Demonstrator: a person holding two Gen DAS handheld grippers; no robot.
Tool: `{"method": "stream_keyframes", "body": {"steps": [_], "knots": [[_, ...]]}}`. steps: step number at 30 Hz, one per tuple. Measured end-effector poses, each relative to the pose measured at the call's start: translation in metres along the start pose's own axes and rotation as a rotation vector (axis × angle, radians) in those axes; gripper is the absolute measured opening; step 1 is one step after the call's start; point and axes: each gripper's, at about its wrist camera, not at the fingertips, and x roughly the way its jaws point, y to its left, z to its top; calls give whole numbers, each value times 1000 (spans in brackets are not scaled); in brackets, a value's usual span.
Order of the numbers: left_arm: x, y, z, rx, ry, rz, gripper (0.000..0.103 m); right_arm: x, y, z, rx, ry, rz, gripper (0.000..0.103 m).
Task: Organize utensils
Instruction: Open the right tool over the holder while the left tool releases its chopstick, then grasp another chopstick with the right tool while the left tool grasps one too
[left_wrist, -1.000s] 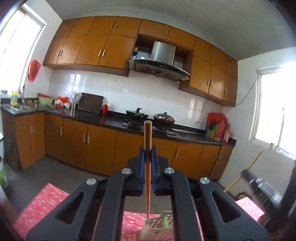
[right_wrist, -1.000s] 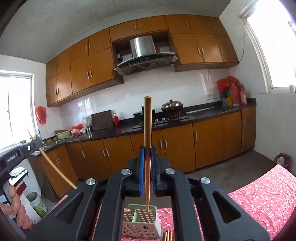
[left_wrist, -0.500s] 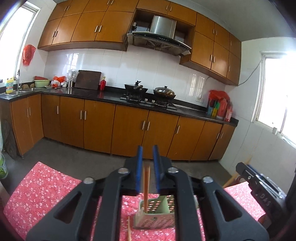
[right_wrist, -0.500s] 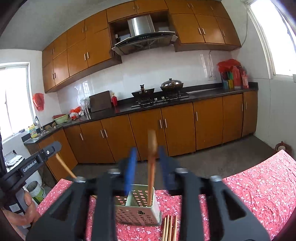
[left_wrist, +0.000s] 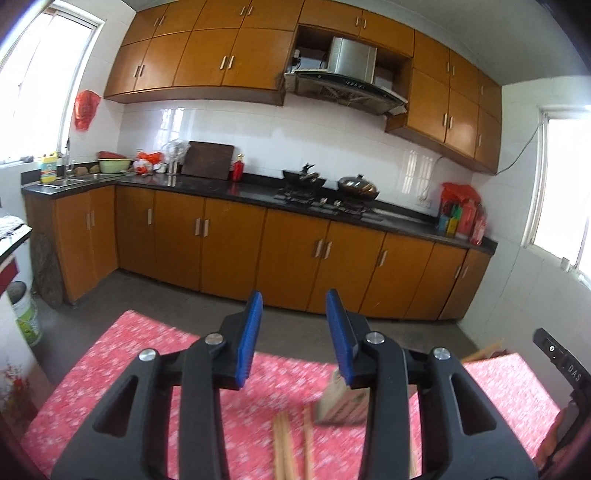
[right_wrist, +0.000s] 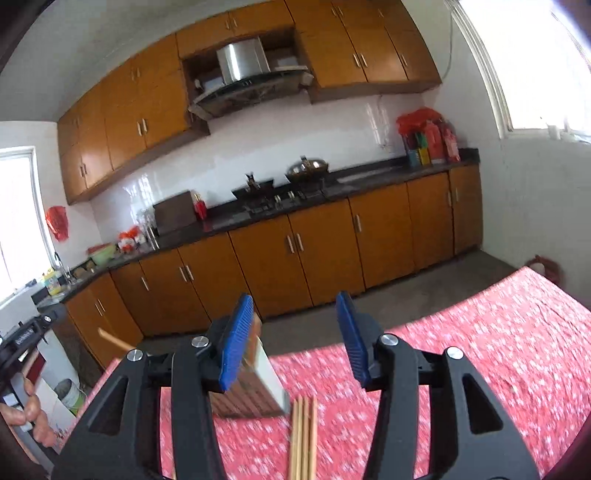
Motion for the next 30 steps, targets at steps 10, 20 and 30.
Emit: {"method": "stream_keyframes", "body": {"steps": [10, 20, 30], "knots": [[22, 36, -112, 80, 297, 65, 41, 61, -17, -136, -18, 482, 33, 19], [31, 30, -175, 77, 453, 1, 41, 78, -4, -185, -97, 564, 11, 17], [36, 22, -196, 79, 523, -77, 38, 86, -35, -174, -62, 547, -130, 8]]}}
